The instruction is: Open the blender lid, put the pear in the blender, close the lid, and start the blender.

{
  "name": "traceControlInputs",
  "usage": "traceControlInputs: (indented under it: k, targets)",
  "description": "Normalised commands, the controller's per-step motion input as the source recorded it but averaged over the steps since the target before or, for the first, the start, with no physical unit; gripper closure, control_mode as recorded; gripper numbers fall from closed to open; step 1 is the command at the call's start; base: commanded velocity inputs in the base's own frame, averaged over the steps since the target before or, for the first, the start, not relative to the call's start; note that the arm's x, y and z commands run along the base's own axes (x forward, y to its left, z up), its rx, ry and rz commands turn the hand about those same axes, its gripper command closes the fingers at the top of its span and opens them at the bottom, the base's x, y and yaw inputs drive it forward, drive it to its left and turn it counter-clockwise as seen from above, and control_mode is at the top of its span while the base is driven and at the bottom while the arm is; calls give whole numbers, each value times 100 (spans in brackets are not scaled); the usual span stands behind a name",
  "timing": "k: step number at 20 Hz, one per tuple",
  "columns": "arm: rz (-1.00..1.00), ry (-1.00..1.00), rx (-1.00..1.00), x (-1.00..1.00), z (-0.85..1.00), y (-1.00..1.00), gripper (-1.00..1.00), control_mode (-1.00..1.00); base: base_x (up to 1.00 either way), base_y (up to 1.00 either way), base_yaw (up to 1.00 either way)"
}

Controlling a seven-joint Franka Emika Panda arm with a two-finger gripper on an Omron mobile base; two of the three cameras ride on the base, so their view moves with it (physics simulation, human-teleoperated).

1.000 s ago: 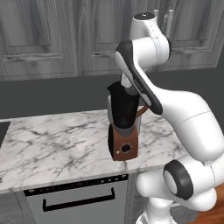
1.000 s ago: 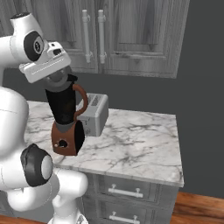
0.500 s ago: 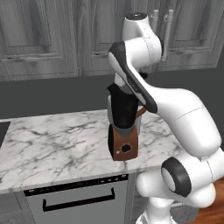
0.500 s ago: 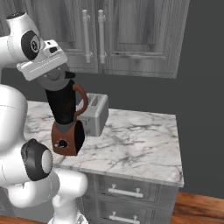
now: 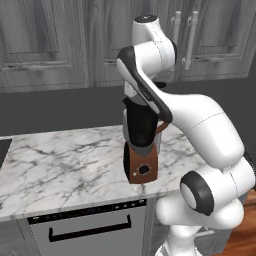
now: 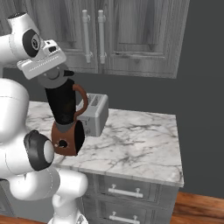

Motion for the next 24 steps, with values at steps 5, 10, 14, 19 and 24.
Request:
traceControlInputs:
  k: [5, 10, 14, 19, 24]
  targets:
    - [0, 0, 0, 0, -65, 0, 100, -100, 0, 0, 0]
    - [0, 0, 0, 0, -77, 0, 100, -100, 0, 0, 0]
    - [0, 0, 0, -1, -67, 0, 100, -100, 0, 0, 0]
    - [0, 0, 0, -1, -83, 0, 100, -100, 0, 0, 0]
    - [0, 0, 2, -3, -82, -20, 100, -100, 0, 0, 0]
